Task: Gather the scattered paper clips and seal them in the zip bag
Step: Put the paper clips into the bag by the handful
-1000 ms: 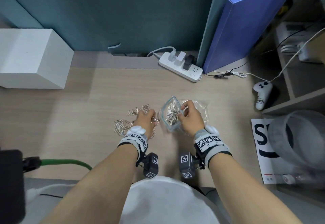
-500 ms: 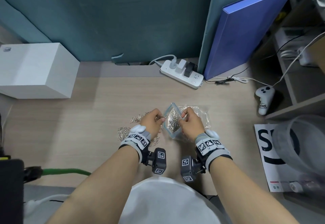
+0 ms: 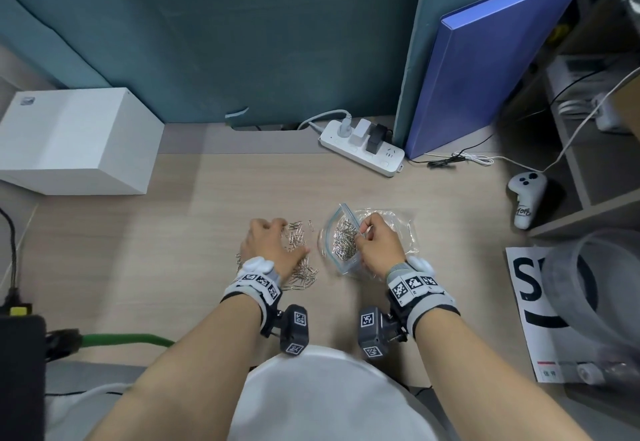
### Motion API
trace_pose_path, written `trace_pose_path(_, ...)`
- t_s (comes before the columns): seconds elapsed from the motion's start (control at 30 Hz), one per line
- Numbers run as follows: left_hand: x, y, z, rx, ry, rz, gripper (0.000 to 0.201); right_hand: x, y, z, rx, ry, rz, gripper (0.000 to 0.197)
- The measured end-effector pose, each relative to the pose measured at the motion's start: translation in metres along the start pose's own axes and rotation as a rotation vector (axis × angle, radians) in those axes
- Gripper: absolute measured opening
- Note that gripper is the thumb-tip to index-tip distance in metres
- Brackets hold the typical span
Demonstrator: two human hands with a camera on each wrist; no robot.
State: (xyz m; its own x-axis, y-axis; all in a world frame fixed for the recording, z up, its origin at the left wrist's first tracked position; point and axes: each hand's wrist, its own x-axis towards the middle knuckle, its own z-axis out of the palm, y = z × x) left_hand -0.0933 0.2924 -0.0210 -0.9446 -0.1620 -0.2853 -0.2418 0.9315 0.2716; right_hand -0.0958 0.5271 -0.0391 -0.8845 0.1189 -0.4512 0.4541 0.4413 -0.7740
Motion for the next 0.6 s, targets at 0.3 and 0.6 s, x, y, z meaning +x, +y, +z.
trace_pose_path(0.3, -0.03, -0.04, 0.012, -0.115, -0.13, -0.262, 0.096, -0.005, -0.002, 0.007, -0.015, -0.01, -0.024, 0.015)
trace_pose_path(0.6, -0.024, -0.025, 0.025, -0.086, -0.177, -0.047, 0.052, -0.016, 0.002, 0.015, -0.006, -0.025, -0.018, 0.024)
